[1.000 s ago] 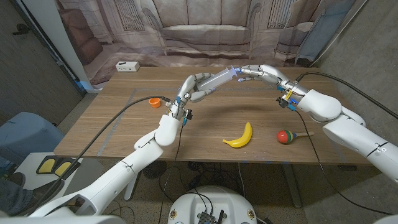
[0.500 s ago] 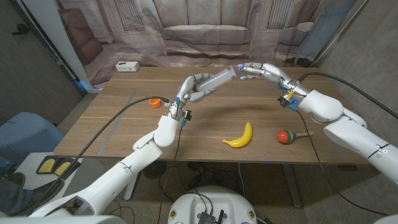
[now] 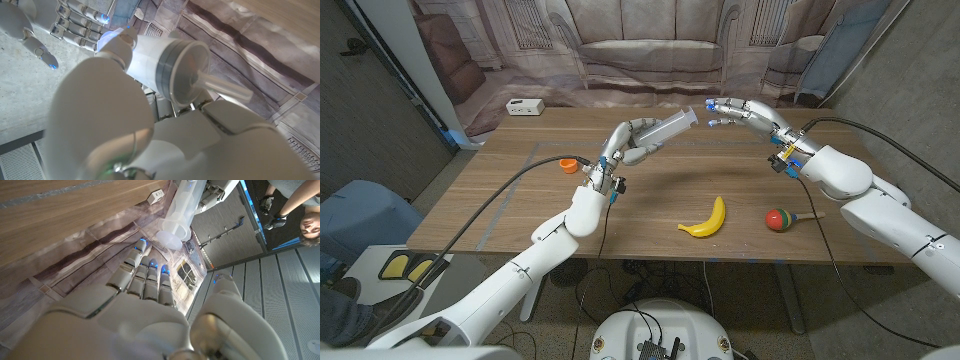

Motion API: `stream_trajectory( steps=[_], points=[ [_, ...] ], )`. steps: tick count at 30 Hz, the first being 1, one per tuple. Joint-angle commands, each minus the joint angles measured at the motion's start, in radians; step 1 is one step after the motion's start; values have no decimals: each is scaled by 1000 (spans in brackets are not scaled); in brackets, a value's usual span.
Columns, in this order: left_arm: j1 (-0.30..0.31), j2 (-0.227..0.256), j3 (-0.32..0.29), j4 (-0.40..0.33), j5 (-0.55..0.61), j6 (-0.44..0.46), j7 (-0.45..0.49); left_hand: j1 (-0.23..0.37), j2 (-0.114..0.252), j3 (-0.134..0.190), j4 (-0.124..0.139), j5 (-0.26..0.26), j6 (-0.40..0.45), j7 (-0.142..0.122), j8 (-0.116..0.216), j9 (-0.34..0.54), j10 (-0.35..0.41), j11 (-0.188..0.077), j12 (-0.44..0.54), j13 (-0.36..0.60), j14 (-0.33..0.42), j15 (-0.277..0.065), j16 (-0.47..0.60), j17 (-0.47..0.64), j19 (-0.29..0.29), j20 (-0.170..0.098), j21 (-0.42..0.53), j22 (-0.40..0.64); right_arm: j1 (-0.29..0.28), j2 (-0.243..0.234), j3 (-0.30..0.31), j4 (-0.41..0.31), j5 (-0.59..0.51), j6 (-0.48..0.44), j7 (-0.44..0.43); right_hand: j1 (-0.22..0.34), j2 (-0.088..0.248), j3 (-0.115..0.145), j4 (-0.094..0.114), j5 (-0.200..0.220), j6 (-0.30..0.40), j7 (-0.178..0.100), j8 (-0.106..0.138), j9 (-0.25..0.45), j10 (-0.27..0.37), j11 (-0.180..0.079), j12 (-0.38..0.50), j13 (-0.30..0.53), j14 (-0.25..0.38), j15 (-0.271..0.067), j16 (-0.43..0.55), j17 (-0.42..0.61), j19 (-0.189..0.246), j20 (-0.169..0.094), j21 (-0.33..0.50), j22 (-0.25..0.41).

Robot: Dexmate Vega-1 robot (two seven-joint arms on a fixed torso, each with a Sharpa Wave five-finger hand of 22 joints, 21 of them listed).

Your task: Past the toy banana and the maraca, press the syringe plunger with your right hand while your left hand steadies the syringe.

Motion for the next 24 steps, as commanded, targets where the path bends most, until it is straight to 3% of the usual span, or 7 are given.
stream_trajectory(
  steps=[1,24],
  points=[
    [8,8,-14,-5,-1,10,6,-6,66,42,38,6,39,-30,5,5,71,-70,3,3,131,-150,4,2,1,-6,6,1,-22,9,16,2,15,-8,-24,7,1,-3,1,-1,-2,4,5,0,-3,1,-2,3,1,-1,-6,3,-4,3,0,1],
    [5,22,-13,-2,-15,75,-11,-2,66,44,36,6,39,-30,3,5,73,-65,-2,4,130,-148,6,5,-2,-5,12,0,-52,27,27,28,53,-1,-35,7,1,-5,1,-1,0,9,12,0,0,0,1,3,2,-2,-5,4,-4,3,1,1]
  ],
)
